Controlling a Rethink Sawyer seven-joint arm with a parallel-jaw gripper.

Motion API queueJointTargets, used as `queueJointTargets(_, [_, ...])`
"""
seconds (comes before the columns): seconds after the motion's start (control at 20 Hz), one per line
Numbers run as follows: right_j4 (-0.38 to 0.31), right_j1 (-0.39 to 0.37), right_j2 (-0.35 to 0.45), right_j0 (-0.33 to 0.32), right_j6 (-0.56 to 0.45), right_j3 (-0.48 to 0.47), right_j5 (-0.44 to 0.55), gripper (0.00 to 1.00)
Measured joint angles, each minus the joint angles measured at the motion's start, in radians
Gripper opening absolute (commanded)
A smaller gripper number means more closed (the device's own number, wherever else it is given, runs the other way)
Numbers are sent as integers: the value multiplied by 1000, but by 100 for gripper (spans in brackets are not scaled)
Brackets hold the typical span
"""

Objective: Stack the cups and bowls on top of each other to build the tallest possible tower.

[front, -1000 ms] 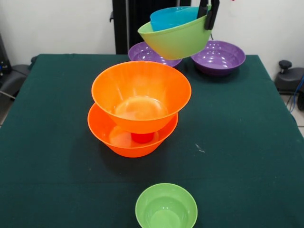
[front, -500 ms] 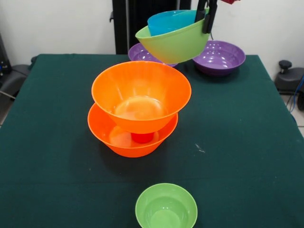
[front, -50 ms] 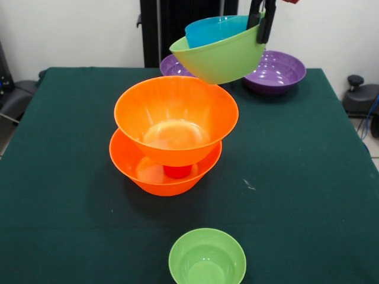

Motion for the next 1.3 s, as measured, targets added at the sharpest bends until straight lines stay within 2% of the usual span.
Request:
queueJointTargets(0.65, [-39,0,29,-32,0,-21,6,0])
queueJointTargets(1.0, [-103,11,34,-25,0,-58,39,0])
queueJointTargets(1.3, [-182,51,33,-1,0,-128,89,0])
